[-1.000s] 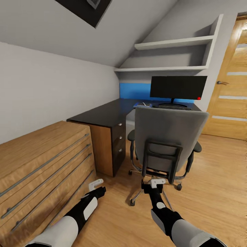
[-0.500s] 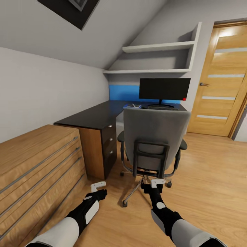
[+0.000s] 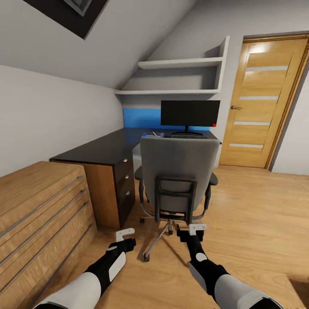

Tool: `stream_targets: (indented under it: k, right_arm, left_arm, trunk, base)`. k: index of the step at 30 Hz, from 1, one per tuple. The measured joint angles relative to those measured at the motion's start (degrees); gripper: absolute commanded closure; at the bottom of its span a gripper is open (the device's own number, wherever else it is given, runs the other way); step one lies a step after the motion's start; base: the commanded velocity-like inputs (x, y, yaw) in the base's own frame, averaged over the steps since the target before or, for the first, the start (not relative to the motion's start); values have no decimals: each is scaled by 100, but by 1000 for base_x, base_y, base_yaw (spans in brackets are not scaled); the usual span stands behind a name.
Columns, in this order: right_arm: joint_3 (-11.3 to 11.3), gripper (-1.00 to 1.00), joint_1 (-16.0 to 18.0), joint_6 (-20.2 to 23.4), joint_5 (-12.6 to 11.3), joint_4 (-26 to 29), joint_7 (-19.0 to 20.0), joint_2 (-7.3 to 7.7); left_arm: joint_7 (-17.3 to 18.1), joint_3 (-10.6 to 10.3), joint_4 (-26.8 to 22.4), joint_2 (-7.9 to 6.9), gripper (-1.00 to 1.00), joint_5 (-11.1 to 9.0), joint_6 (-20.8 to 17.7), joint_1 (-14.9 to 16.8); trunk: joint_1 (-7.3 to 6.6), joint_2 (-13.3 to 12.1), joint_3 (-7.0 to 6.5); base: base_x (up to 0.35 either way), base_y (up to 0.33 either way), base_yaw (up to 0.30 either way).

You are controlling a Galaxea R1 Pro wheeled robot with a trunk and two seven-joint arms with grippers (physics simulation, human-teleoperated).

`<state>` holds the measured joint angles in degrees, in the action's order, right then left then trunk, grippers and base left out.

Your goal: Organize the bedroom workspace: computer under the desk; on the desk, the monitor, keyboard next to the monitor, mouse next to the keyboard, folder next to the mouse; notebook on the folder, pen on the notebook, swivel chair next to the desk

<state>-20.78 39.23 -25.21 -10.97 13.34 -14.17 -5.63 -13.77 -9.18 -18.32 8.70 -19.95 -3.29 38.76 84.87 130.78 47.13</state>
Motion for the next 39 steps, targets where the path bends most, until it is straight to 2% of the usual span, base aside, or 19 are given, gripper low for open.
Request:
stream_targets:
  k: [10, 16, 18, 21, 25, 36, 39]
  right_arm:
    - [0, -100, 0, -15, 0, -1, 1, 0]
    - [-7, -100, 1, -16, 7, -2, 1, -3]
    - [-8, -100, 1, -16, 6, -2, 7, -2]
    - [-8, -100, 0, -16, 2, -2, 19, -1]
    - [-8, -100, 1, -16, 0, -2, 25, -1]
    - [-10, -100, 0, -16, 0, -2, 34, -9]
    - [-10, -100, 1, -16, 0, -8, 36, -10]
  left_arm:
    - [-2, -6, 79, 62, -100, 23, 0, -1]
    - [5, -14, 107, 94, -100, 30, -1, -1]
    - [6, -114, 118, 110, -100, 30, -1, -1]
    - [-3, -435, 122, 116, -100, 25, -1, -2]
    - [-10, -738, 134, 115, -100, 19, -1, -2]
    - [-10, -903, 134, 130, -100, 0, 9, -2]
    - [11, -890, 130, 130, -100, 10, 237, -3]
  trunk:
    - [0, 0, -45]
    - [-3, 0, -48]
    - [-1, 0, -48]
    - [0, 0, -48]
    - [0, 0, -48]
    - [0, 0, -68]
    - [0, 0, -82]
  base:
    - [4, 0, -145]
    - [225, 0, -7]
    - [93, 0, -1]
    - [42, 0, 0]
    - [14, 0, 0]
    - [1, 0, -71]
    - [0, 0, -162]
